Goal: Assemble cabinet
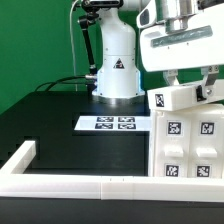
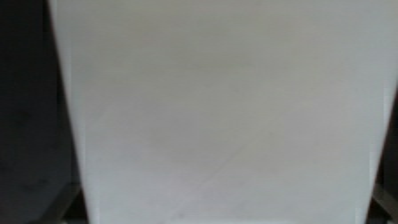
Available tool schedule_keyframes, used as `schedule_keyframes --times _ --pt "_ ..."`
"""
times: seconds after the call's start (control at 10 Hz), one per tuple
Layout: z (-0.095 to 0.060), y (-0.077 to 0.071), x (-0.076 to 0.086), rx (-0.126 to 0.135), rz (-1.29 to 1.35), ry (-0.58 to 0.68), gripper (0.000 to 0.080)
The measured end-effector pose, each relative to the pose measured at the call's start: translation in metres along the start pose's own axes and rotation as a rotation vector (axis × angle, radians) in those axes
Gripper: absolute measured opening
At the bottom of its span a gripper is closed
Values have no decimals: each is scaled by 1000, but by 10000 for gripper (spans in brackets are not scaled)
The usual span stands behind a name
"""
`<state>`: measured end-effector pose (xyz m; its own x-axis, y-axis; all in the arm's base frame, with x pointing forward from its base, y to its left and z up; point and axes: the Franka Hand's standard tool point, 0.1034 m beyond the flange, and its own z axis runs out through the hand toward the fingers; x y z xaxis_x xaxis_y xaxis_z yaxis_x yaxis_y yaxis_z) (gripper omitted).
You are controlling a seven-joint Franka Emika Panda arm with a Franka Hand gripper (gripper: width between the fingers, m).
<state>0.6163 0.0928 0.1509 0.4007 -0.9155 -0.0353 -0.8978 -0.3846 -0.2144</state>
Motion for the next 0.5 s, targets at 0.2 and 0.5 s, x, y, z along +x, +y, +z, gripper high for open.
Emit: schedule_keyframes --times 0.2,0.5 --pt "0 2 -1 8 224 -10 544" --pt "1 1 -1 30 521 -48 544"
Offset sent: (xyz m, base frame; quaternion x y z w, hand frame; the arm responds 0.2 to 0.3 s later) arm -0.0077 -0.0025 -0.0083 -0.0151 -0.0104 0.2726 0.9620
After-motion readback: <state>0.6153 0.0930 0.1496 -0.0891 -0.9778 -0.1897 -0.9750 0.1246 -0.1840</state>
